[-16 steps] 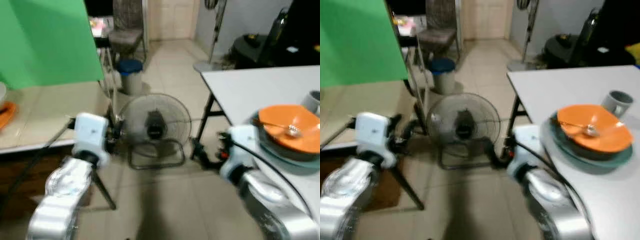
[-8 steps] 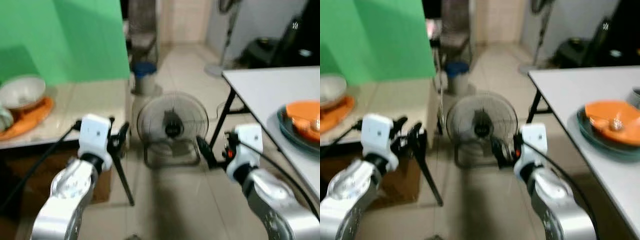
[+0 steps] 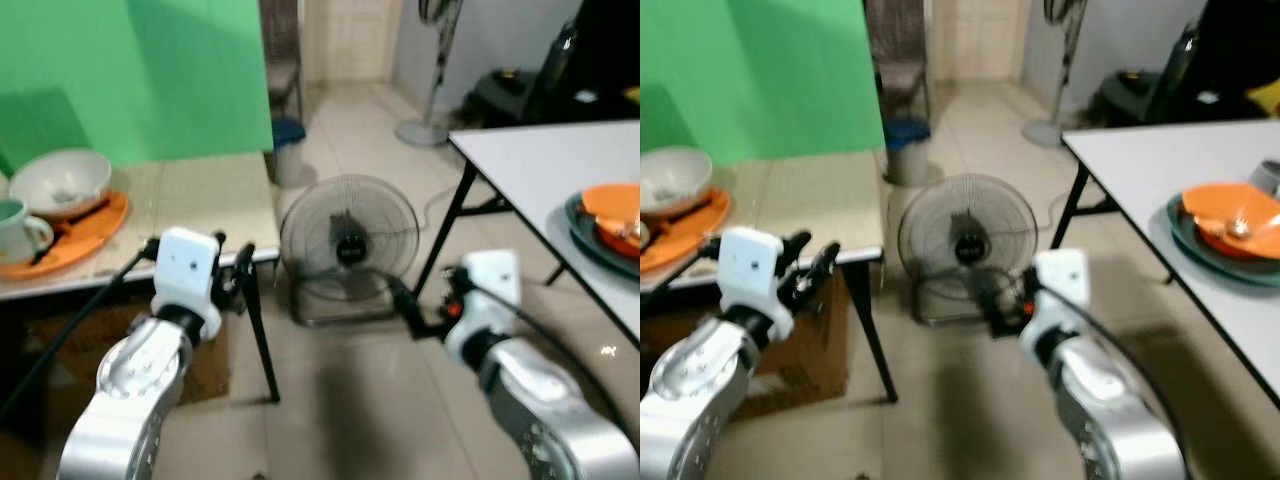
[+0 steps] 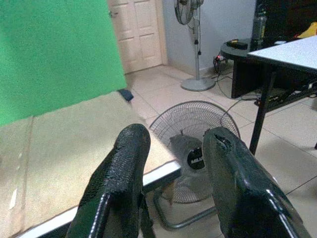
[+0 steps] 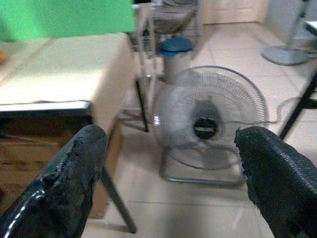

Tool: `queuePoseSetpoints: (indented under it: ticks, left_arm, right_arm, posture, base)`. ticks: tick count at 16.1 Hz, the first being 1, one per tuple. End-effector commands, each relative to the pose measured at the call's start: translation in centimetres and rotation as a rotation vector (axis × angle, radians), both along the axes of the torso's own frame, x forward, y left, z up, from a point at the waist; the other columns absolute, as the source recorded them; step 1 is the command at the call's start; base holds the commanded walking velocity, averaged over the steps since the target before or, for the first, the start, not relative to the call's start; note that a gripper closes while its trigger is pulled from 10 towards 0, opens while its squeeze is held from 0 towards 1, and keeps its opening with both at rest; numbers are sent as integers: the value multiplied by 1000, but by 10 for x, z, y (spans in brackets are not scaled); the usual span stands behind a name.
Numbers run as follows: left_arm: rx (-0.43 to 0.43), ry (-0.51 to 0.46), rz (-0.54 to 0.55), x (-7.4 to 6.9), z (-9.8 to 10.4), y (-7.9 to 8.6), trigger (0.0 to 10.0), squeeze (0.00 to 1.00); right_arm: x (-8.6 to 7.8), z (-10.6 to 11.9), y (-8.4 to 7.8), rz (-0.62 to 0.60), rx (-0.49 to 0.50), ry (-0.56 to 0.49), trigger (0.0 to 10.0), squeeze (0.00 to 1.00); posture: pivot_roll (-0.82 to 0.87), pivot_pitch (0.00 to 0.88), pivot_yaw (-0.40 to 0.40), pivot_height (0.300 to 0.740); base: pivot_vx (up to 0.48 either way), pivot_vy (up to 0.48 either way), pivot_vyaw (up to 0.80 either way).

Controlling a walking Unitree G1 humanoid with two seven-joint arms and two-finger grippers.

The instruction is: Setting the table

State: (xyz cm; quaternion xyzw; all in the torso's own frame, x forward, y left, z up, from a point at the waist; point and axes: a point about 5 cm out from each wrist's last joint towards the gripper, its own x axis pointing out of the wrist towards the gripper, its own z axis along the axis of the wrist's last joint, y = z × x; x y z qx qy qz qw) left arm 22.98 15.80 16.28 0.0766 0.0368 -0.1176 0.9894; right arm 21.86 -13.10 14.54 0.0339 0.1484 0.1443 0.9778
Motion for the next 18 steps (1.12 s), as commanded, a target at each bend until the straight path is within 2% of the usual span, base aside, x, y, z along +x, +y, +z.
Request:
queuePoseSetpoints:
  ticks: [1,18]
  left_arm:
    - [-2,-8,3,1,2,0,10000,0]
    - [4,-5,-2,0,1,-2,10000,0]
  right_arm:
    - [2,3,-3,-9,-13,-9,10000,1000]
    - [4,3,-2,16,-18,-4,10000,1000]
  posture:
    - [127,0,10,740]
    - [128,0,0,740]
  base:
    - [0,300,0]
    - [0,295,0]
